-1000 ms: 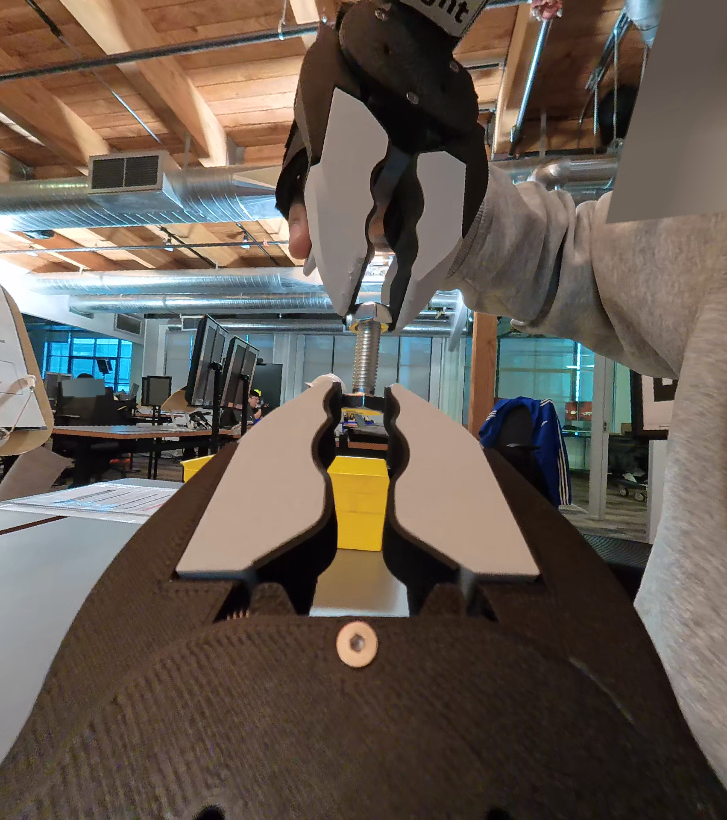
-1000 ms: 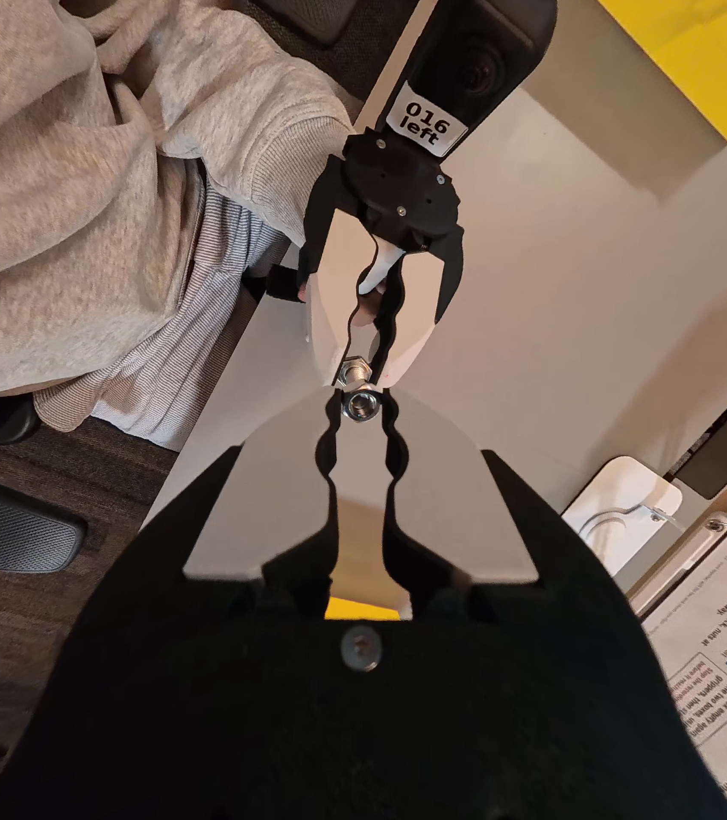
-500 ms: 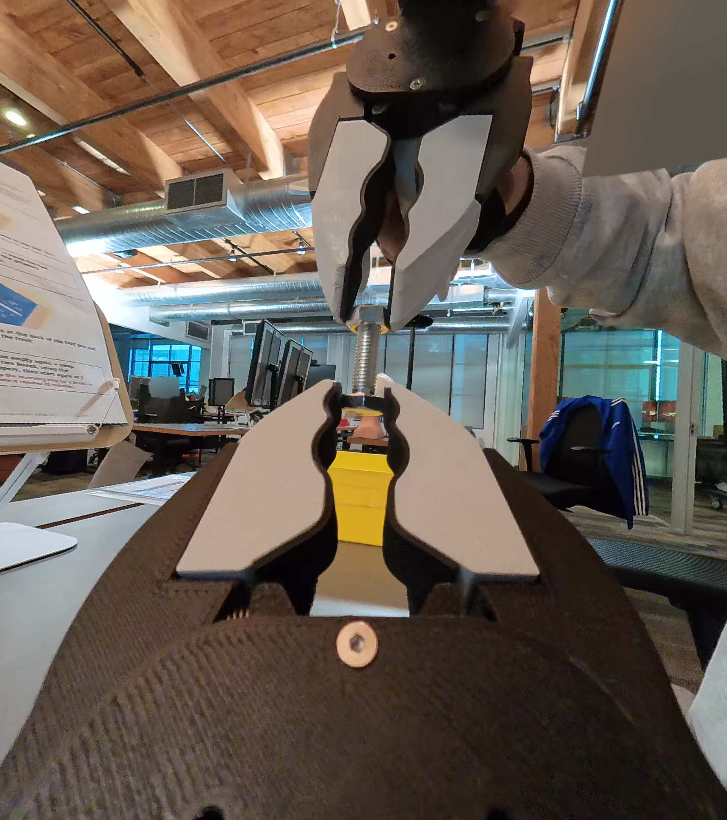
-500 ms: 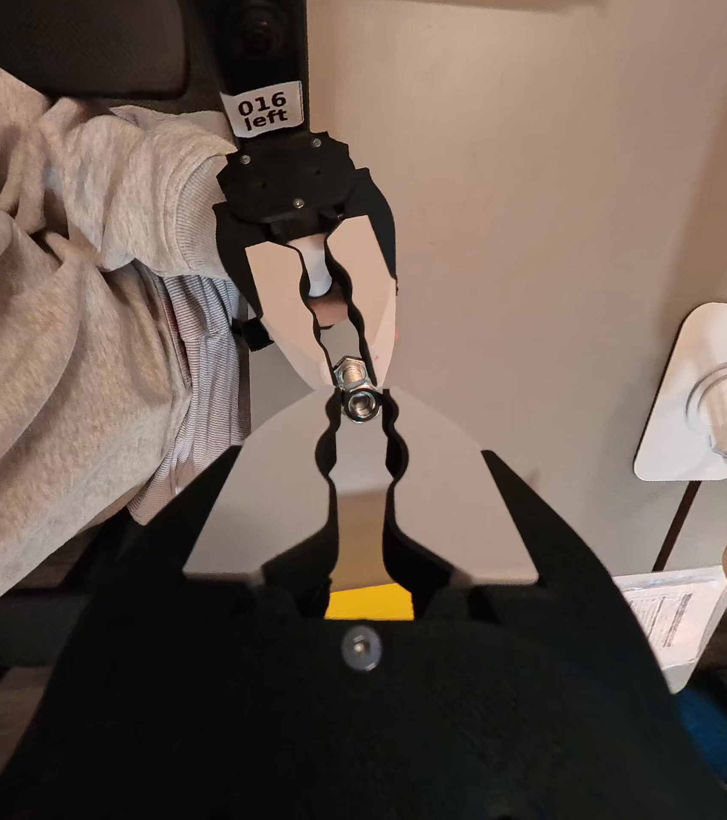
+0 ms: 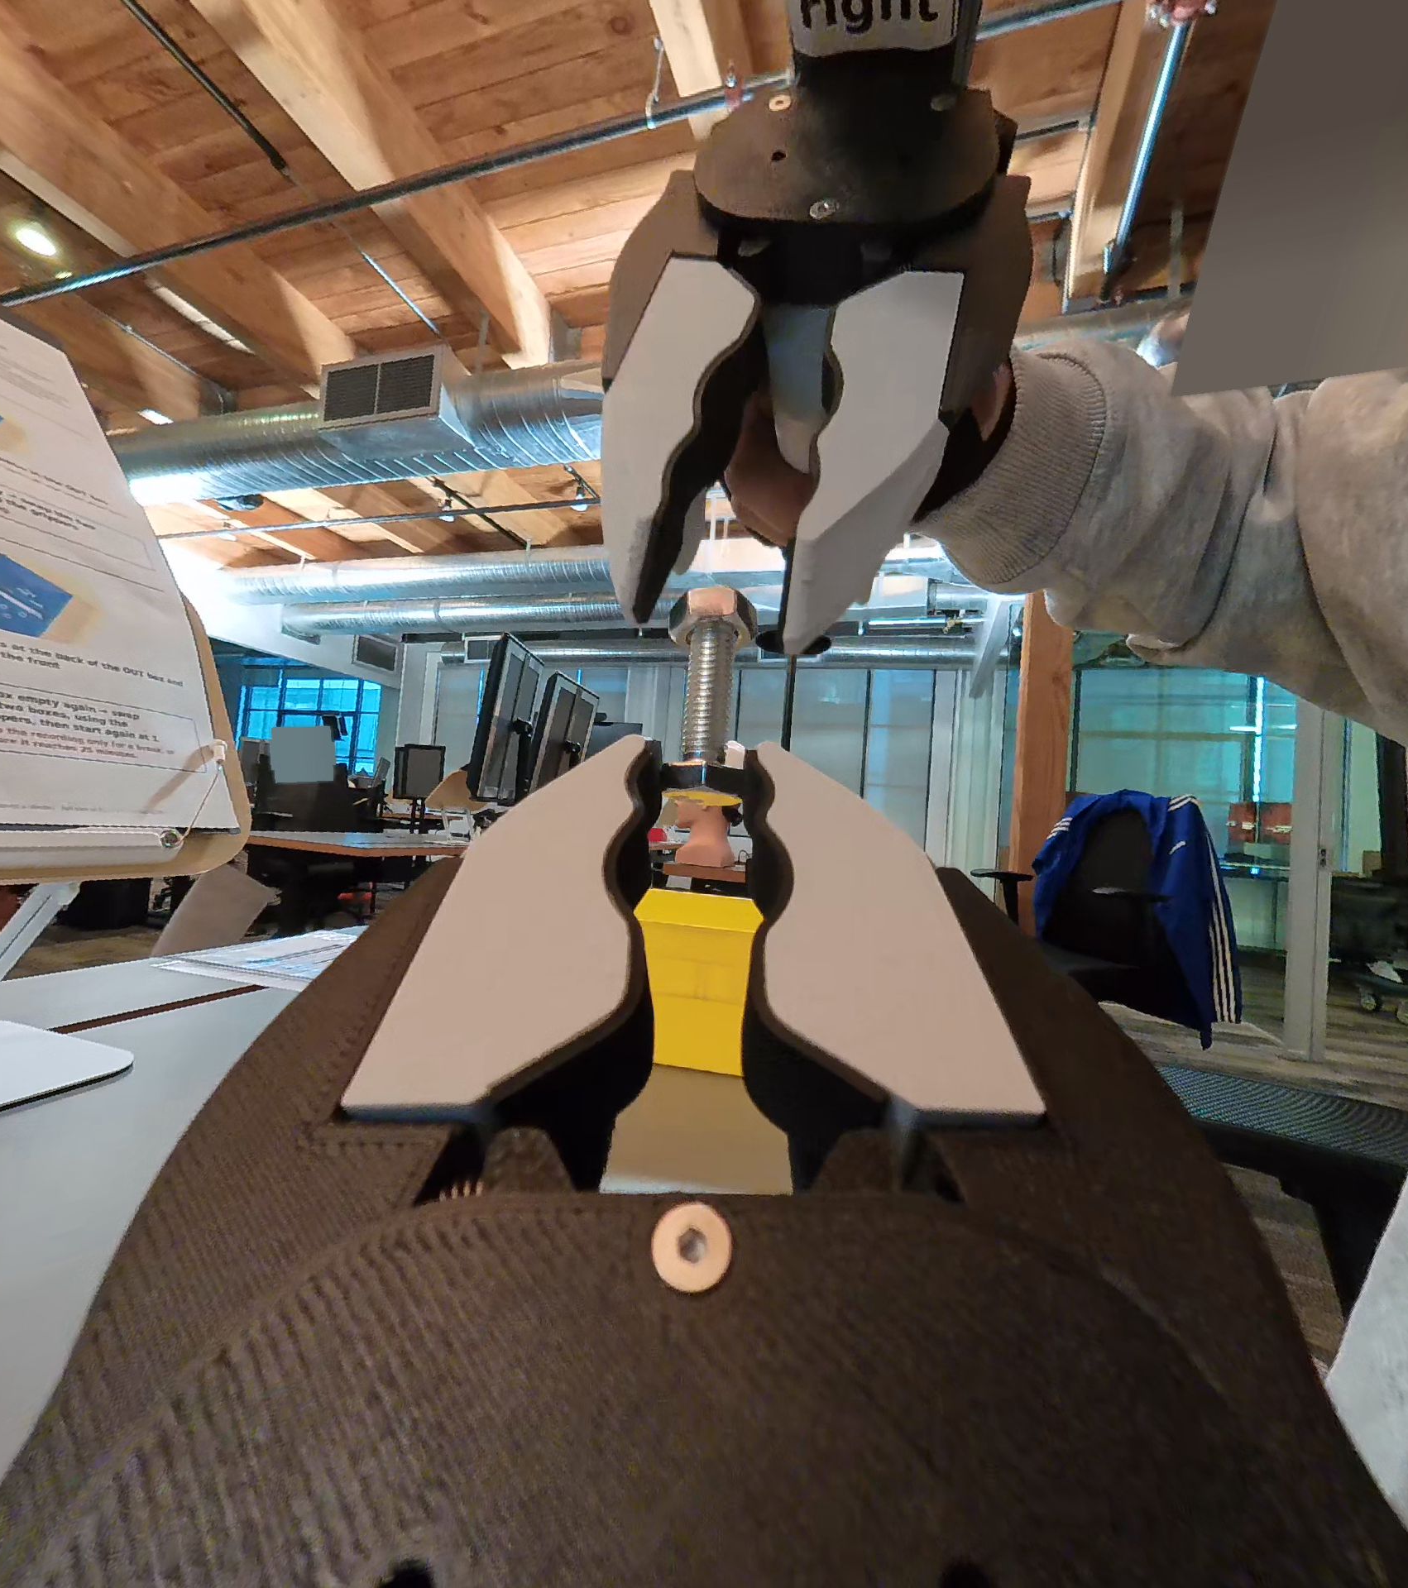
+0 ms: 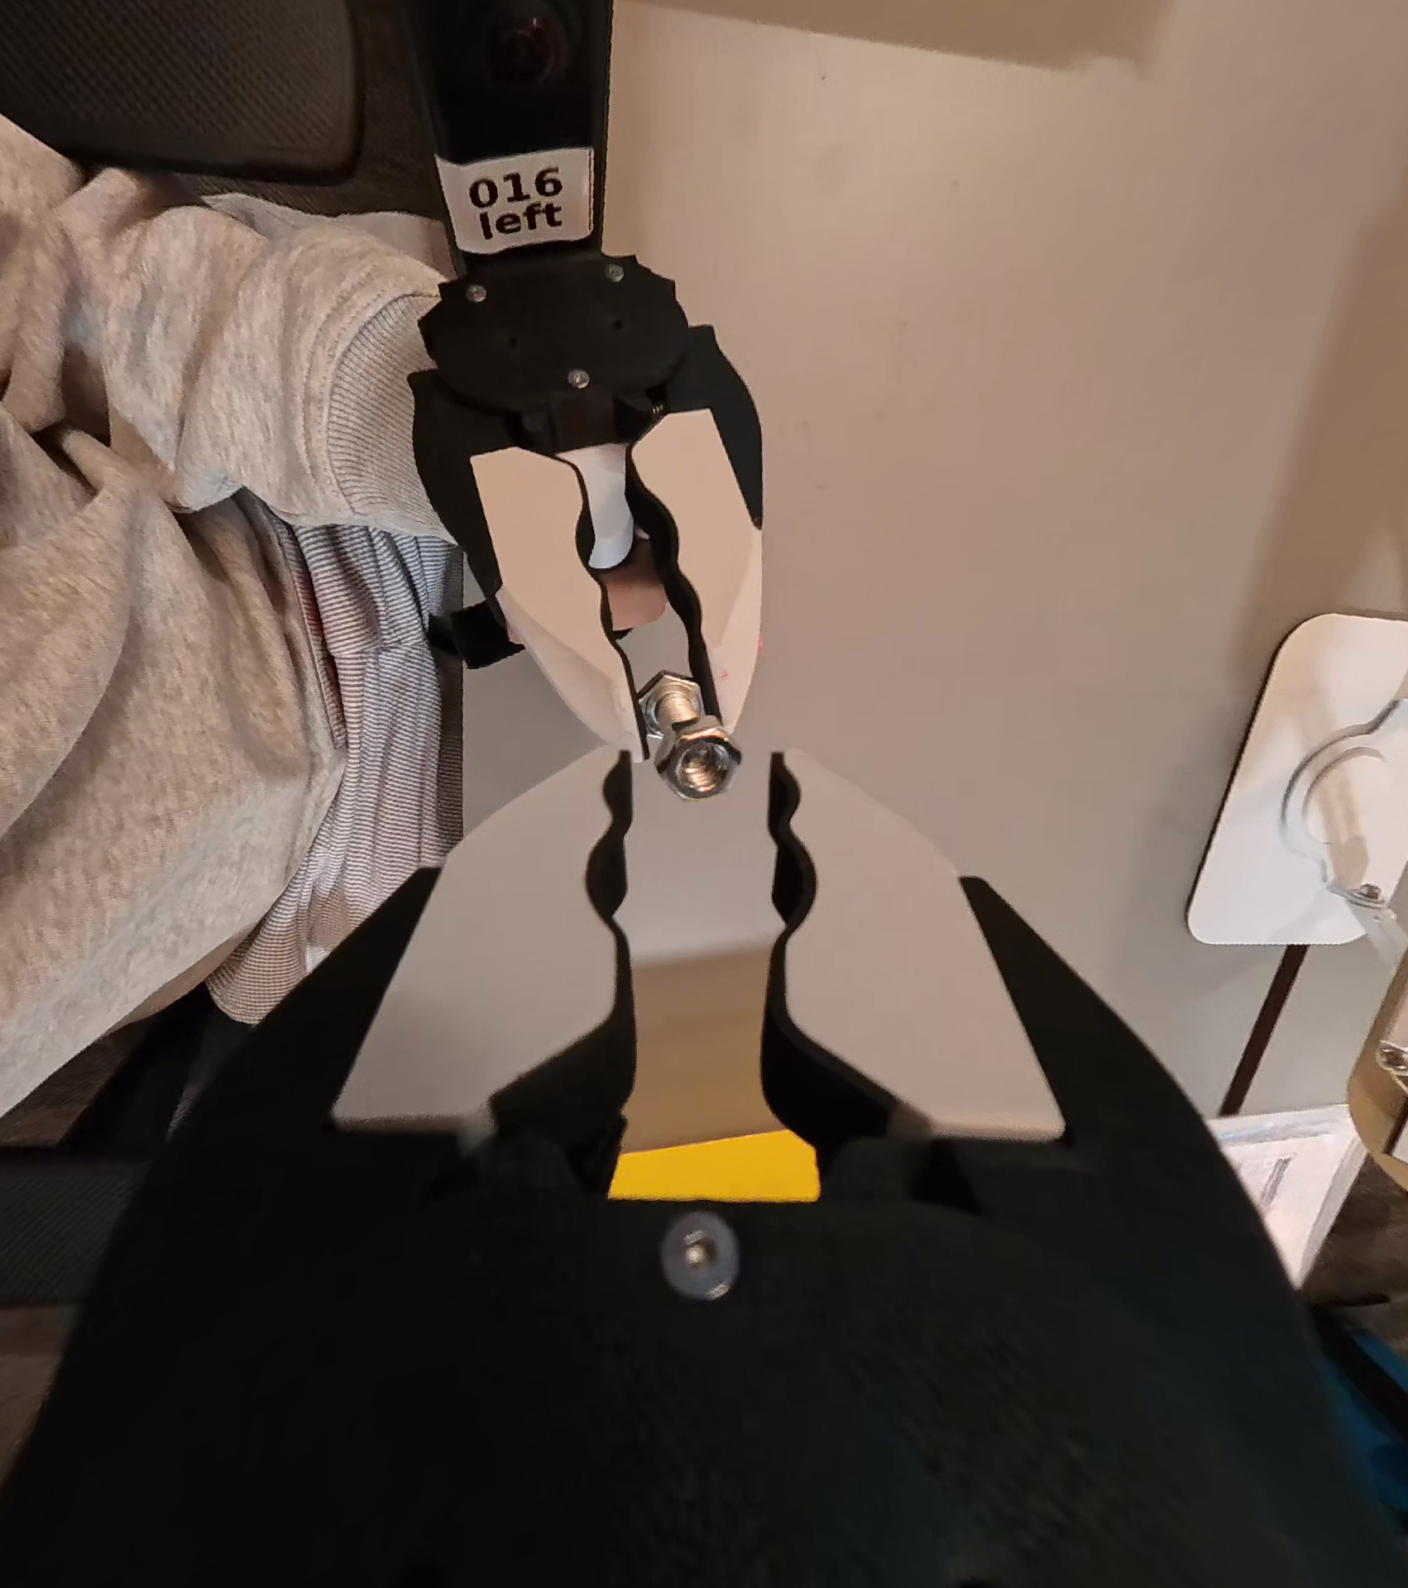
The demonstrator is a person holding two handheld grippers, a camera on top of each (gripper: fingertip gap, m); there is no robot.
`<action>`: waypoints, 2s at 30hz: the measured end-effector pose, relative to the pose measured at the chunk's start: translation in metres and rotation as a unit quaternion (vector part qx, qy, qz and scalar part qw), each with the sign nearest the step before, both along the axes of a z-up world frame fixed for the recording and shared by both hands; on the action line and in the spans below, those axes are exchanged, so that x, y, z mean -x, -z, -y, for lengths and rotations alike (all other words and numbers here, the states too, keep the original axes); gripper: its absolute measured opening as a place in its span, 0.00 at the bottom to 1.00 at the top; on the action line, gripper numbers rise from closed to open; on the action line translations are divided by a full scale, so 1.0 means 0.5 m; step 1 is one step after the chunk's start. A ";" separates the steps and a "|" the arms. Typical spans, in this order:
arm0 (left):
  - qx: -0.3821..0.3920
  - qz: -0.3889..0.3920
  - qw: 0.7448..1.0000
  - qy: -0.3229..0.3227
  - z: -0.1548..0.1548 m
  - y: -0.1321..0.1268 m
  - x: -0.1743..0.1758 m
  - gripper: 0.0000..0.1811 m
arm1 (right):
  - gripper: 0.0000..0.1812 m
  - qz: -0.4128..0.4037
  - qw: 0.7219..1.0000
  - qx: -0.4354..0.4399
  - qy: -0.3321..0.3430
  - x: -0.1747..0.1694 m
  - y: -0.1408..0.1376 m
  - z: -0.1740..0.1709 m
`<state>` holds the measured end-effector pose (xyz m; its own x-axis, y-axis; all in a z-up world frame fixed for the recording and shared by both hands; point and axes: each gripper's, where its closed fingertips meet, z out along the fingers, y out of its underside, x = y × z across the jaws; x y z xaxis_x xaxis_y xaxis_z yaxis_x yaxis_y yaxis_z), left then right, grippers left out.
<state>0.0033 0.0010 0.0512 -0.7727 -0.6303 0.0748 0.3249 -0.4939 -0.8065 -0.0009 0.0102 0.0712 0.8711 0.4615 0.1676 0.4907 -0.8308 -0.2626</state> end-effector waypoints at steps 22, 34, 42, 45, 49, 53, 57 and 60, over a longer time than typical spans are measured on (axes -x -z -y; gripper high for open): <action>-0.001 0.016 0.999 0.029 0.008 -0.005 0.017 0.10 | 0.15 -0.012 0.989 0.005 -0.150 0.026 -0.022 0.018; -0.005 0.022 0.999 0.047 0.016 -0.005 0.026 0.10 | 0.14 -0.001 0.985 0.016 -0.171 0.029 -0.009 0.019; -0.007 0.022 0.999 0.047 0.017 -0.005 0.025 0.10 | 0.10 0.005 0.984 0.024 -0.176 0.029 -0.006 0.020; -0.010 0.021 0.999 0.045 0.018 -0.004 0.025 0.10 | 0.10 0.006 0.985 0.029 -0.172 0.028 -0.005 0.023; -0.014 0.016 0.999 0.029 0.017 -0.001 0.017 0.10 | 0.10 0.014 0.989 0.037 -0.143 0.019 -0.001 0.023; -0.022 0.009 1.000 0.009 0.016 0.003 0.007 0.10 | 0.10 0.013 0.994 0.040 -0.102 0.009 0.003 0.022; -0.032 0.000 0.999 -0.015 0.014 0.009 -0.004 0.10 | 0.10 0.001 0.998 0.047 -0.043 -0.004 0.009 0.022; -0.049 -0.006 0.998 -0.031 0.019 0.016 -0.012 0.10 | 0.10 -0.002 0.998 0.064 -0.006 -0.012 0.016 0.029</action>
